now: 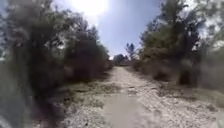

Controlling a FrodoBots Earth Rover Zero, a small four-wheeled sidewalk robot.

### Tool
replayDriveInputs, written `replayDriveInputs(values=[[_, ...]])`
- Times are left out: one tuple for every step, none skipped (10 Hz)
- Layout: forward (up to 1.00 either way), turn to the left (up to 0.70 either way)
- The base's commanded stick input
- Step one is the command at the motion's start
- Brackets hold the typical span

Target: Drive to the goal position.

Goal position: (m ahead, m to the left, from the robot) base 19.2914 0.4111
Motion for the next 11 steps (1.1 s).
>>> replayDriveInputs(values=[[0.7, 0.0], [0.7, 0.0], [0.7, 0.0], [0.7, 0.0], [0.7, 0.0], [0.7, 0.0], [0.7, 0.0], [0.7, 0.0], [0.7, 0.0], [0.7, 0.0], [0.7, 0.0]])
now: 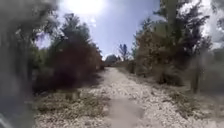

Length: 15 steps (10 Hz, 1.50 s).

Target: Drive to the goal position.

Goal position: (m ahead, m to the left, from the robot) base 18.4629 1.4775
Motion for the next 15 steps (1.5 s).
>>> replayDriveInputs(values=[[0.7, 0.0], [0.7, 0.0], [0.7, 0.0], [0.7, 0.0], [0.7, 0.0], [0.7, 0.0], [0.7, 0.0], [0.7, 0.0], [0.7, 0.0], [0.7, 0.0], [0.7, 0.0], [0.7, 0.0], [0.7, 0.0], [0.7, 0.0], [0.7, 0.0]])
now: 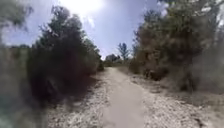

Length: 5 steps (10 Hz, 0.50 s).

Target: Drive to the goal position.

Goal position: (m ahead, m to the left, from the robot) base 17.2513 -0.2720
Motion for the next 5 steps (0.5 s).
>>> replayDriveInputs(values=[[0.7, 0.0], [0.7, 0.0], [0.7, 0.0], [0.7, 0.0], [0.7, 0.0]])
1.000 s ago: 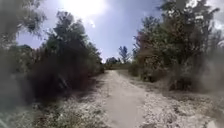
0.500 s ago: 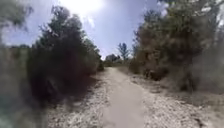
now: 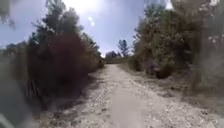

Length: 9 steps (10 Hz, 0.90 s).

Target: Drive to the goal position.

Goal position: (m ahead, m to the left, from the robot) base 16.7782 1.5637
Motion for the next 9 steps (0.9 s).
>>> replayDriveInputs(values=[[0.7, 0.0], [0.7, 0.0], [0.7, 0.0], [0.7, 0.0], [0.7, 0.0], [0.7, 0.0], [0.7, 0.0], [0.7, 0.0], [0.7, 0.0]])
